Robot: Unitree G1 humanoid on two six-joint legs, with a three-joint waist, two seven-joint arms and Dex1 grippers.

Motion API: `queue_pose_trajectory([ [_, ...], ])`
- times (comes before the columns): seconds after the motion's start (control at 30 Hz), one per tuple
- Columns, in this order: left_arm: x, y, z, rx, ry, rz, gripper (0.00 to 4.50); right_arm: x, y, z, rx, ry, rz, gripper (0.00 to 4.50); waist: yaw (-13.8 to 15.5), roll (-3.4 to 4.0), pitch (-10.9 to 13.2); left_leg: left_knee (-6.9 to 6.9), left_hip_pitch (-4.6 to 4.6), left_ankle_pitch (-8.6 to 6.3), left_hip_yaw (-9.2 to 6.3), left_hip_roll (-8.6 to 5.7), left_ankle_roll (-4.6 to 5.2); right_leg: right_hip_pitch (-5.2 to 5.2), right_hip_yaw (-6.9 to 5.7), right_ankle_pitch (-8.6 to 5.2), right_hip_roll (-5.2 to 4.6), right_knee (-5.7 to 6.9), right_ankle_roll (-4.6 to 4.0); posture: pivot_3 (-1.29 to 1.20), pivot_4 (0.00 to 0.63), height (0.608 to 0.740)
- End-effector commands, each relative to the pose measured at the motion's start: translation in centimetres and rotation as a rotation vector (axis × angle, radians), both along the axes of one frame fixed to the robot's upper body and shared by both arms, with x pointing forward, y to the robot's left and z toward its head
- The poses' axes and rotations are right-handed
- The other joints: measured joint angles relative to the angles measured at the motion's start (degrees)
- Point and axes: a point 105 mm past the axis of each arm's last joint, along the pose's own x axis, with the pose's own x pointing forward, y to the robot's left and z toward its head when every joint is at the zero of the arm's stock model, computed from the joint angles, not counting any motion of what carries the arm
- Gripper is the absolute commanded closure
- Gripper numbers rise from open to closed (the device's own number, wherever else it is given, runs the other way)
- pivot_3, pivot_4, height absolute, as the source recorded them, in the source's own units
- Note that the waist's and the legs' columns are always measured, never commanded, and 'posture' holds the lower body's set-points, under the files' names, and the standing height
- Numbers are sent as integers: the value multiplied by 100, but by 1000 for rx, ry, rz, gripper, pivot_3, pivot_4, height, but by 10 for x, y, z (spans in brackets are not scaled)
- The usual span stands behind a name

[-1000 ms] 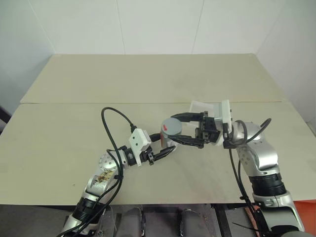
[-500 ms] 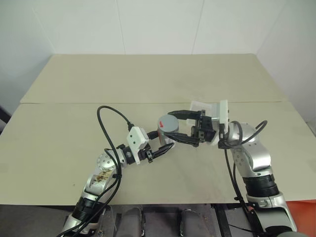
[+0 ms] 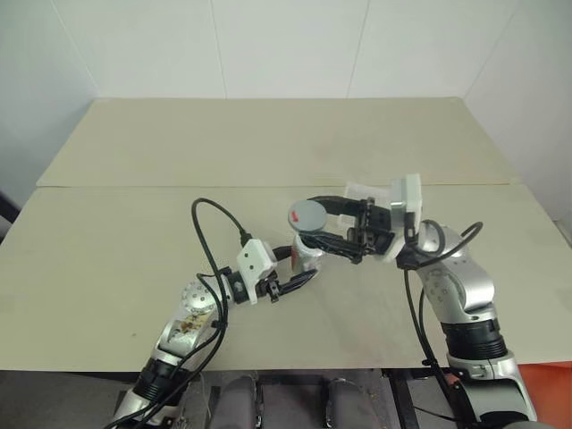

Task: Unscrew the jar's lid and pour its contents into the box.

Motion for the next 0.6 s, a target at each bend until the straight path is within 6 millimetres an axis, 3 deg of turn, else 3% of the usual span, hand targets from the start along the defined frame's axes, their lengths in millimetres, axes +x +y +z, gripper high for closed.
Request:
queue_pose_trajectory([
  [0.03, -1, -2, 9, -29, -34, -10, 2071, -6, -2, 16, 25, -74, 6, 1244, 0, 0, 0, 0, 0, 0, 0, 0, 0, 0, 0, 0, 0, 0, 0, 0, 150, 740],
  [0.2, -1, -2, 12, -56, -24, -8, 2071, -2, -11, 22, 43, -111, -44, 1244, 0, 0, 0, 0, 0, 0, 0, 0, 0, 0, 0, 0, 0, 0, 0, 0, 150, 740],
  [0.3, 0, 1, 13, -58, -27, 3, 2071, 3, -35, 14, -1, -118, -155, 1244, 23, 0, 0, 0, -1, 0, 0, 0, 0, 0, 0, 0, 0, -1, 0, 0, 150, 740],
  [0.5, 3, 9, 14, -43, -32, 31, 2071, 1, -88, -25, -175, -27, -400, 1244, 18, 0, 0, 0, -4, -2, 2, -1, 3, 2, 0, 0, -2, -5, 0, 0, 150, 740],
  [0.6, 10, 14, 16, -33, -37, 56, 2071, -3, -117, -55, -313, 64, -548, 1244, 7, 0, 0, 0, 2, -1, 2, -1, 1, 4, 1, 0, -2, -1, 1, 0, 150, 740],
])
